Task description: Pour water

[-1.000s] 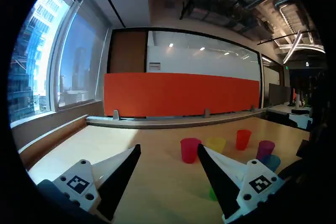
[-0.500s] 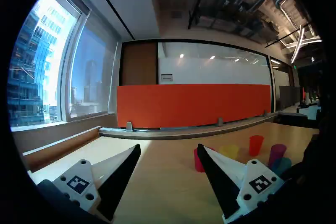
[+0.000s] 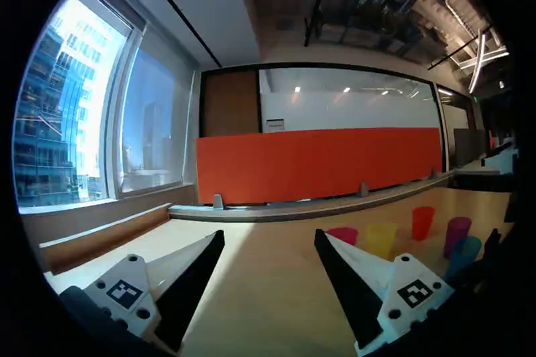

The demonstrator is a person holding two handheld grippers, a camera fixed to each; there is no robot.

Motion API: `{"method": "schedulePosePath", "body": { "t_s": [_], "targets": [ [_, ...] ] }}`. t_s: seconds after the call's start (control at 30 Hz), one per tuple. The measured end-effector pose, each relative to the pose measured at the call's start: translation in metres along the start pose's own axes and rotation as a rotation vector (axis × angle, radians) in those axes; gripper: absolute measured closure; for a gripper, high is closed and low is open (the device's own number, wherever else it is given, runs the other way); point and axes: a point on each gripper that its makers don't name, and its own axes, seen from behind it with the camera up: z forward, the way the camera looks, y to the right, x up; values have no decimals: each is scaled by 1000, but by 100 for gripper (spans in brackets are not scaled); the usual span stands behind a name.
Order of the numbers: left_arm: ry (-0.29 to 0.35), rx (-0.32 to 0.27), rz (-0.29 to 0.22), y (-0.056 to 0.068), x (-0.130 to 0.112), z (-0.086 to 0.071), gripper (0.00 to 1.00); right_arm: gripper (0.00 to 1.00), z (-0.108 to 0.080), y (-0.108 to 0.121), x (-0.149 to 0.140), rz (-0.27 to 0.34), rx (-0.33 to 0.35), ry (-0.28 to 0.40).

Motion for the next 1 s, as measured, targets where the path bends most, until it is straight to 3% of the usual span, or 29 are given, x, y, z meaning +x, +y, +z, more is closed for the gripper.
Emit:
{"method": "schedulePosePath", "body": {
  "t_s": [1.0],
  "targets": [
    [-45,-16,-55,-3,-34,10,0,0,-5,1,7,0,-17,25]
  ]
}}
